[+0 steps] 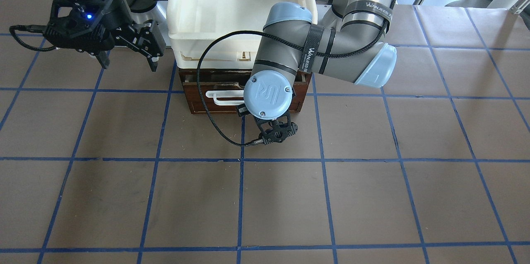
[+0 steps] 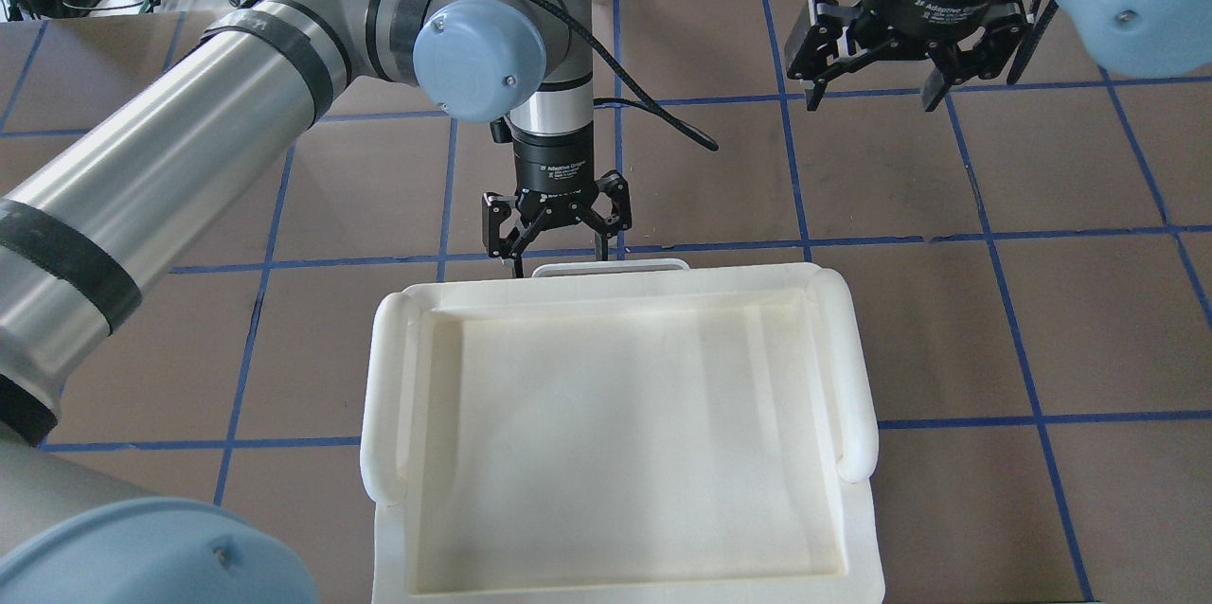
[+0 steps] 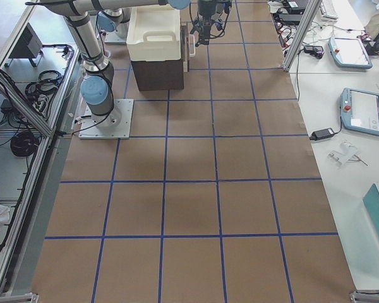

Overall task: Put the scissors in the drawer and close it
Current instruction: 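Push the drawer shut with the left gripper, away from the robot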

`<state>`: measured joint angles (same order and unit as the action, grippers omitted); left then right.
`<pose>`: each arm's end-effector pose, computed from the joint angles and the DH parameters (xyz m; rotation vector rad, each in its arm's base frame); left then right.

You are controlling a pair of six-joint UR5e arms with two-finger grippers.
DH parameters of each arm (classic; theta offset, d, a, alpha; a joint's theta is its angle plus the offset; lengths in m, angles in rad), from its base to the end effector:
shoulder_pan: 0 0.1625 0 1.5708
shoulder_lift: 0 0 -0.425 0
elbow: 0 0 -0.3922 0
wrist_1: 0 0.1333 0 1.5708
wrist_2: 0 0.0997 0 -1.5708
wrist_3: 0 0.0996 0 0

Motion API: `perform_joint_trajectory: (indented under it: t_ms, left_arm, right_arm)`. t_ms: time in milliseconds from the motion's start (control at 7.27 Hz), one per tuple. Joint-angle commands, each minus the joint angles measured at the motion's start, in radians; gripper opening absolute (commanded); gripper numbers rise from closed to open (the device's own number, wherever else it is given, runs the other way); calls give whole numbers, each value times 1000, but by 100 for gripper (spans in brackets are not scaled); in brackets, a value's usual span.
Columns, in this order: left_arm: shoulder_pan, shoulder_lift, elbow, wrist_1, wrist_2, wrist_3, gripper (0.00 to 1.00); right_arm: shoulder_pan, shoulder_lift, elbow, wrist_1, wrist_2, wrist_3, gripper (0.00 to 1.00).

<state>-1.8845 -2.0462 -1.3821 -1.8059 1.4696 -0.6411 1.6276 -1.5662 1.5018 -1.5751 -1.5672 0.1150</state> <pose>-0.3239 -0.5339 0.2939 -0.5104 2.8496 0.7538 0.1618 -0.4912 0.5202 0.0909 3.1290 -0.1067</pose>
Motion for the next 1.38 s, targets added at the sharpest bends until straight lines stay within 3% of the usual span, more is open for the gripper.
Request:
perform_joint_trajectory:
  t_ms: [0,1238]
  left_arm:
    - [-1,-2,0,-32,-2,0,100]
    - [-7,-5,0,-69,-14,0,100]
  right_arm:
    - [0,0,2,1,1,0,100]
    - [0,0,2,0,1,2,100]
